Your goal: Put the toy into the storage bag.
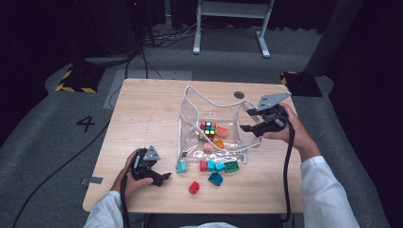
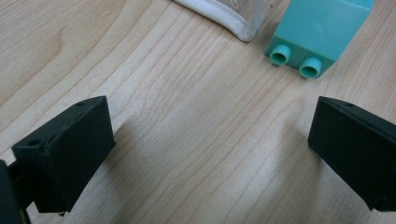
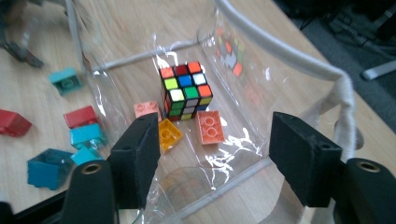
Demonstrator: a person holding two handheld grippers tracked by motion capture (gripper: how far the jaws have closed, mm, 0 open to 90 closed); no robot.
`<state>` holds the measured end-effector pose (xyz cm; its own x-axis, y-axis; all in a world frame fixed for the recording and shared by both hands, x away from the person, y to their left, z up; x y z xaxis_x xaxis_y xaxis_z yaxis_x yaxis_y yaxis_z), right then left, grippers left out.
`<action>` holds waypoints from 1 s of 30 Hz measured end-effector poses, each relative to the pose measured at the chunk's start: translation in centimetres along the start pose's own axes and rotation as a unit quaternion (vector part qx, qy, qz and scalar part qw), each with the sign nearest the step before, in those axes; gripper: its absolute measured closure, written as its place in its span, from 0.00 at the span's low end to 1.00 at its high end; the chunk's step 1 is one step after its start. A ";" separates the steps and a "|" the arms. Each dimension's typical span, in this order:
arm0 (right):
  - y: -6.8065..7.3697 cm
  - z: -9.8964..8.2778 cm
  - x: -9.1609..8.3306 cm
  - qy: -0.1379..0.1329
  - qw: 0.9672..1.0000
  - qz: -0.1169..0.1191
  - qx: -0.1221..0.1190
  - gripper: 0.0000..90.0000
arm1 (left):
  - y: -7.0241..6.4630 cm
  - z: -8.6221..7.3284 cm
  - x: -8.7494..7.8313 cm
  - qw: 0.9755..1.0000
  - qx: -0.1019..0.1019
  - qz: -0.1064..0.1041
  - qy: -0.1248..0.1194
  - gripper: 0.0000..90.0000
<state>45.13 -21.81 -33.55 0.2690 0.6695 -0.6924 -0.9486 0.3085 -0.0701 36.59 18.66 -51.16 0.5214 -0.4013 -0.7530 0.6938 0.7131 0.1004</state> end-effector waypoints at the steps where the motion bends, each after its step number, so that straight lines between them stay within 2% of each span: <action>1: 0.3 -0.1 -0.4 -0.010 1.000 -0.005 0.002 0.37 | 0.0 0.0 0.0 1.000 0.000 0.000 0.000 0.00; 2: 0.5 -0.2 -0.9 -0.022 1.000 -0.006 0.005 0.36 | 0.0 0.0 0.0 1.000 0.000 0.000 0.000 0.00; 3: 0.8 -0.5 -1.9 -0.040 0.999 -0.010 -0.002 0.36 | 0.0 0.0 0.0 1.000 0.000 0.000 0.000 0.00; 4: 0.8 -0.5 -1.9 -0.040 0.999 -0.010 -0.002 0.36 | 0.0 0.0 0.0 1.000 0.000 0.000 0.000 0.00; 8: 1.2 -1.1 -3.6 -0.070 0.997 -0.012 0.002 0.36 | 0.0 0.0 0.0 1.000 0.000 0.000 0.000 0.00; 9: 1.3 -1.3 -3.9 -0.073 0.997 -0.017 0.005 0.36 | 0.0 0.0 0.0 1.000 0.000 0.000 0.000 0.00; 10: 1.5 -1.8 -4.4 -0.084 0.996 -0.025 0.018 0.37 | 0.0 0.0 0.0 1.000 0.000 0.000 0.000 0.00; 14: 1.8 -2.7 -4.8 -0.087 0.995 -0.036 0.019 0.37 | 0.0 0.0 0.0 1.000 0.000 0.000 0.000 0.00; 17: 2.3 -3.6 -5.3 -0.084 0.995 -0.053 0.013 0.36 | 0.0 0.0 0.0 1.000 0.000 0.000 0.000 0.00; 18: 2.5 -3.8 -5.4 -0.086 0.995 -0.055 0.020 0.36 | 0.0 0.0 0.0 1.000 0.000 0.000 0.000 0.00; 20: 2.8 -4.8 -6.0 -0.090 0.993 -0.070 0.013 0.36 | 0.0 0.0 0.0 1.000 0.000 0.000 0.000 0.00; 23: 2.9 -5.6 -6.1 -0.090 0.992 -0.082 0.011 0.36 | 0.0 0.0 0.0 1.000 0.000 0.000 0.000 0.00; 25: 3.0 -6.7 -5.8 -0.090 0.992 -0.080 0.029 0.37 | 0.0 0.0 0.0 1.000 0.000 0.000 0.000 0.00; 28: 3.0 -8.8 -4.7 -0.076 0.993 -0.078 0.037 0.37 | 0.0 0.0 0.0 1.000 0.000 0.000 0.000 0.00; 29: 3.3 -10.4 -3.8 -0.074 0.994 -0.070 0.048 0.40 | 0.0 0.0 0.0 1.000 0.000 0.000 0.000 0.00; 30: 3.4 -11.1 -3.3 -0.076 0.994 -0.064 0.051 0.42 | 0.0 0.0 0.0 1.000 0.000 0.000 0.000 0.00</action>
<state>39.15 -30.51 -39.45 0.4154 0.7120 -0.5662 -0.8853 0.4594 -0.0719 36.59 18.66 -51.16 0.5217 -0.4013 -0.7528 0.6938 0.7131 0.1006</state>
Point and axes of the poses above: each handheld gripper's, and its own axes: x roughly forward along the jaws, z roughly out of its top, y roughly to its left, the point moved 1 cm from there along x, roughly forward along the jaws, and after that the axes turned 10 degrees about z, right-handed, at the moved point
